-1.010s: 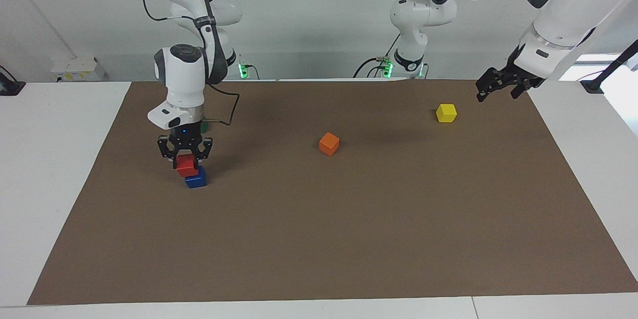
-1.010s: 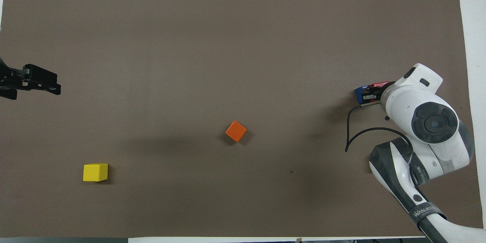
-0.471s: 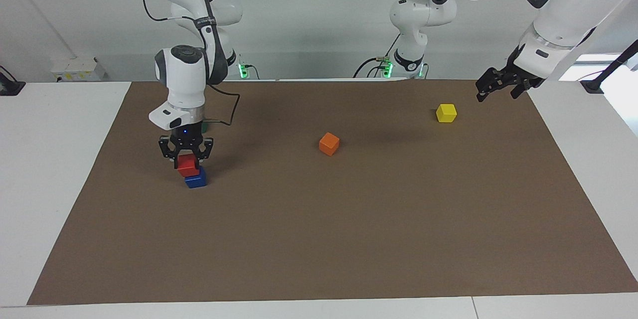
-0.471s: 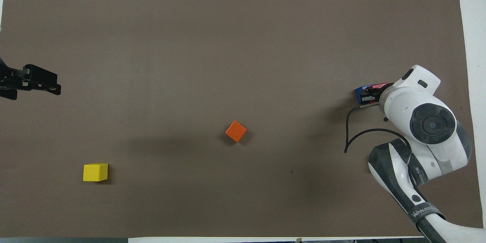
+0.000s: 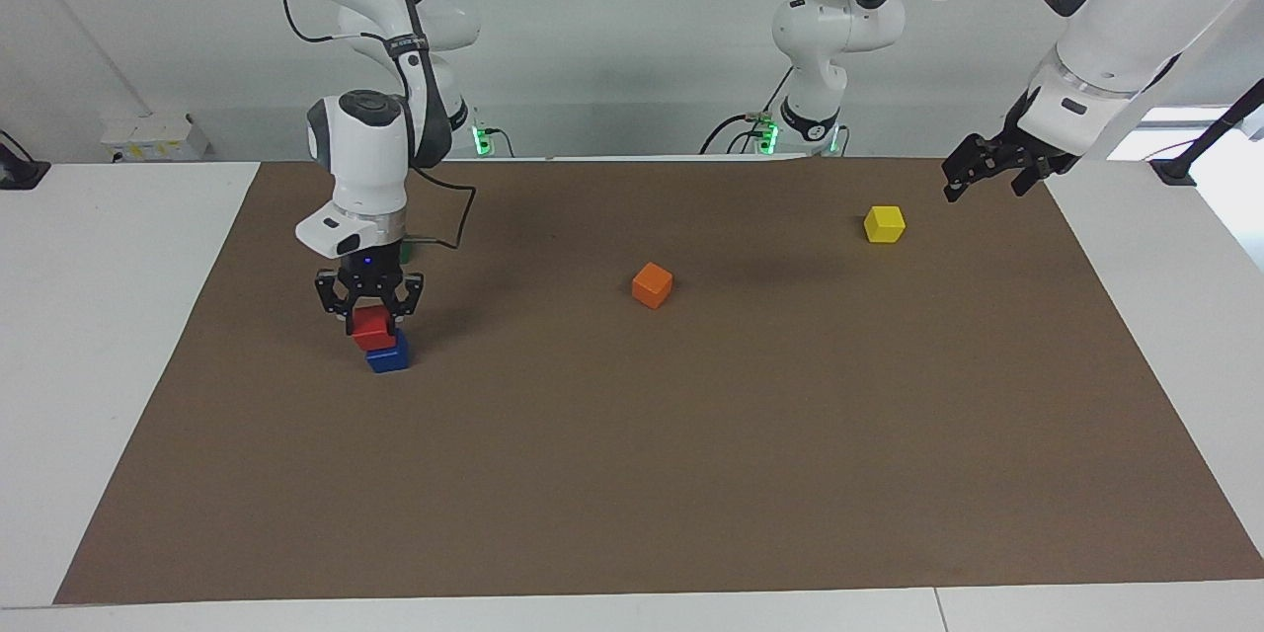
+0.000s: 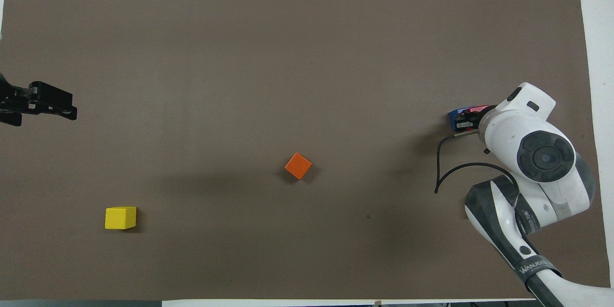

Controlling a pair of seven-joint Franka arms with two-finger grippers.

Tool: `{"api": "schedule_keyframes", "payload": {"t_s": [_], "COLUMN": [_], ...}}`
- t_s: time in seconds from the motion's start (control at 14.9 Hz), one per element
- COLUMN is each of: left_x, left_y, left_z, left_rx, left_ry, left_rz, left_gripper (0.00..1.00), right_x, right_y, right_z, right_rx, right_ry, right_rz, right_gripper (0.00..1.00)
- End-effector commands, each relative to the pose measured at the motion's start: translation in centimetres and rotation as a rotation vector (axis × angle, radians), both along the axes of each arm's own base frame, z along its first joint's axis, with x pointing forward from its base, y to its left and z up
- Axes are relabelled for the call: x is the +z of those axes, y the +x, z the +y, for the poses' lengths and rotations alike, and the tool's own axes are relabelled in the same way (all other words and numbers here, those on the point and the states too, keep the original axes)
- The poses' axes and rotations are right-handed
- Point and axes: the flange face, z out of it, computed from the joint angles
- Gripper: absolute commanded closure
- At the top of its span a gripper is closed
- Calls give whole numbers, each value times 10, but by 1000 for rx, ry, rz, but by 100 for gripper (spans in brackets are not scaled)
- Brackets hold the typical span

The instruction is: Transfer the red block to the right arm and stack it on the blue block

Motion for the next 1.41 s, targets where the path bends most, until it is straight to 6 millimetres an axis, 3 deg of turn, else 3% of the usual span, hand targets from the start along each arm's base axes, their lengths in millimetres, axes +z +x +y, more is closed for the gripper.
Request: {"api": "schedule_keyframes", "payload": {"t_s": [0.0,0.61,0.74,0.81,1.01,1.21,1.35], "left_x": [2,2,2,2,2,2,2], "left_y": [-9,-9,-9,-9,-9,-9,-9], "left_z": [0,0,0,0,0,0,0], "left_rx": [-11,-11,-11,-11,-10,-10,-10], "left_ry": [18,19,18,19,19,19,18], "left_rz": [9,9,9,9,7,7,7], "left_gripper": [0,0,0,0,0,0,0], "right_x": [-7,-7,-7,-7,-7,-7,-5], "right_y": [0,0,0,0,0,0,2], "right_z": [-1,-3,-4,-4,-4,-5,-4], "right_rx": [25,26,25,25,25,25,22], "right_ry": [5,3,1,1,1,1,0], "right_rz": [-21,-20,-18,-18,-20,-20,-21], "right_gripper": [100,100,52,42,27,5,2]}}
